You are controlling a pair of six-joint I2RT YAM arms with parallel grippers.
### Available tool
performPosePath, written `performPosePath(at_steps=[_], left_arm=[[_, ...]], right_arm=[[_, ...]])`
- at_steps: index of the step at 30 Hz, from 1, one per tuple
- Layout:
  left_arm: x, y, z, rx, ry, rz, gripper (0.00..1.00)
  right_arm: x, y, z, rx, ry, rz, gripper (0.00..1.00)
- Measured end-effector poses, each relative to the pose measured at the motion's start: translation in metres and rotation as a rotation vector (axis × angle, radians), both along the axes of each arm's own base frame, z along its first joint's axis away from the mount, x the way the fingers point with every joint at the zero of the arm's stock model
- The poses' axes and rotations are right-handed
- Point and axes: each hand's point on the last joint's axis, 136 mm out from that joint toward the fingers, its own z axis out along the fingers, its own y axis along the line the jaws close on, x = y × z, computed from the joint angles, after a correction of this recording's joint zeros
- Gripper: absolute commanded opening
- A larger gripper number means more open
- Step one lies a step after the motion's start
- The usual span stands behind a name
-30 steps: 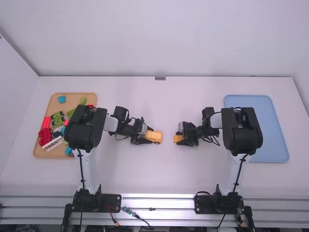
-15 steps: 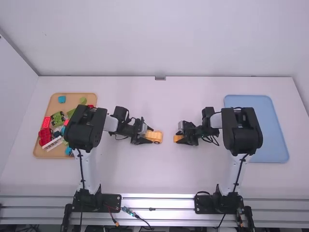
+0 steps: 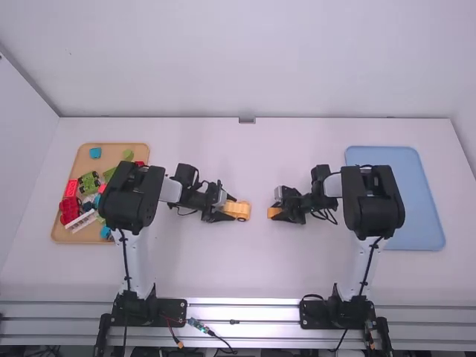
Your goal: Assemble lego blocks to make yellow taxi
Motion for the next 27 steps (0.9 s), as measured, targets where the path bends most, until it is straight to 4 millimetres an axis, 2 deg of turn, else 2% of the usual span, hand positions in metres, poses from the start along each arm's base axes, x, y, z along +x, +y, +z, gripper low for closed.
performPosePath(at_steps=[6,14,15,16,21,27], left_arm=[[0.000,0.000,0.000,0.000,0.000,0.000,0.45],[0.000,0.000,0.000,0.000,0.000,0.000,0.45],[0.000,0.000,0.000,0.000,-0.001,0.000,0.45],[0.000,0.000,0.000,0.000,0.000,0.000,0.45],[0.000,0.000,0.000,0.000,0.000,0.000,0.45],[0.000,0.000,0.000,0.000,0.000,0.000,0.45]], right_arm=[[-0.008,-0.002,0.002,-0.022,0.049,0.017,0.29],[-0.004,-0.003,0.002,-0.030,0.019,0.030,0.31],[-0.003,-0.003,0.002,-0.030,0.015,0.029,0.35],[-0.002,-0.003,0.002,-0.030,0.009,0.028,0.45],[0.012,-0.002,0.000,-0.029,-0.035,0.001,0.58],[0.009,-0.008,0.001,-0.013,-0.005,-0.024,0.58]])
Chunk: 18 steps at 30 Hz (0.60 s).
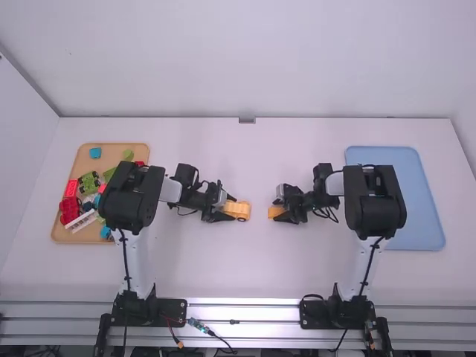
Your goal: Assemble lego blocks to make yellow taxi
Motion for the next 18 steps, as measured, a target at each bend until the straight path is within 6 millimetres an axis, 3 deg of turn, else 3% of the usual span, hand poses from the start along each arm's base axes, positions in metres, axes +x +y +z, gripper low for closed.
performPosePath(at_steps=[7,12,18], left_arm=[[-0.001,0.000,0.000,0.001,0.006,0.000,0.44],[-0.001,0.000,0.000,0.001,0.009,0.000,0.44],[-0.001,0.000,0.000,0.001,0.009,0.000,0.44]], right_arm=[[0.002,-0.017,0.001,0.017,0.009,-0.050,0.58],[-0.001,-0.018,0.000,0.025,0.008,-0.047,0.56],[-0.003,-0.013,0.000,0.021,0.001,-0.025,0.36]])
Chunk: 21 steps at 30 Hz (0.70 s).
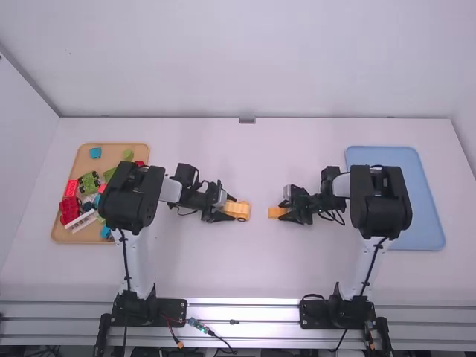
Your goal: Assemble lego blocks to make yellow taxi
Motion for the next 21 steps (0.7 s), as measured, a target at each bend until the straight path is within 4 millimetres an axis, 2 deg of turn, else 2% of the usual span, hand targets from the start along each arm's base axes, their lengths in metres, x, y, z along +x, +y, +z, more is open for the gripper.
performPosePath(at_steps=[6,15,21], left_arm=[[0.000,0.000,0.000,0.000,0.000,0.000,0.44],[0.000,0.000,0.000,0.000,0.000,0.000,0.44],[0.000,0.000,0.000,0.000,0.000,0.000,0.44]], right_arm=[[-0.002,0.002,0.001,0.004,0.004,0.006,0.29],[-0.007,0.001,0.005,0.007,0.054,0.006,0.30],[0.010,0.007,0.025,0.045,0.053,0.007,0.30]])
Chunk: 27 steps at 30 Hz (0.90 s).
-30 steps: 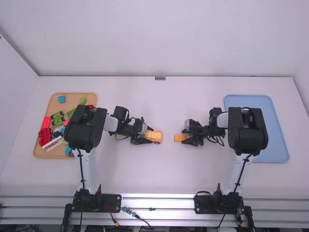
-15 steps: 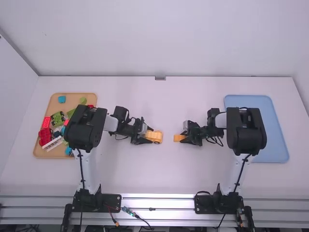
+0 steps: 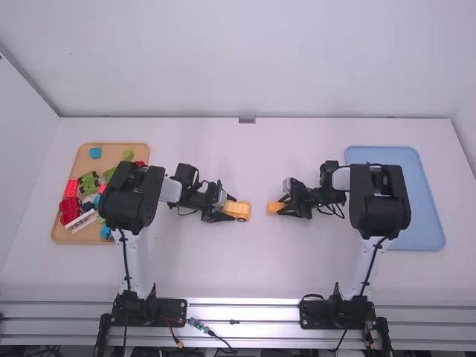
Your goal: Assemble lego blocks to make yellow taxi
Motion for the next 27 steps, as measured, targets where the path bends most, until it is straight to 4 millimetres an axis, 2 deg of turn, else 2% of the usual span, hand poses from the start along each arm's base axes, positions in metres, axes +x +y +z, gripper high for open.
performPosePath(at_steps=[9,16,22,27], left_arm=[[0.000,0.000,0.000,0.003,-0.001,0.001,0.43],[0.000,0.000,0.000,0.003,-0.003,0.001,0.43],[0.001,0.000,0.000,0.002,-0.004,0.001,0.41],[0.001,0.000,0.000,0.003,-0.005,0.001,0.40]], right_arm=[[0.012,0.026,0.028,0.043,-0.014,0.065,0.24],[0.014,0.044,0.032,0.048,-0.032,0.097,0.22],[0.013,0.048,0.031,0.025,-0.018,0.095,0.21],[0.024,0.050,0.044,-0.015,-0.116,0.067,0.18]])
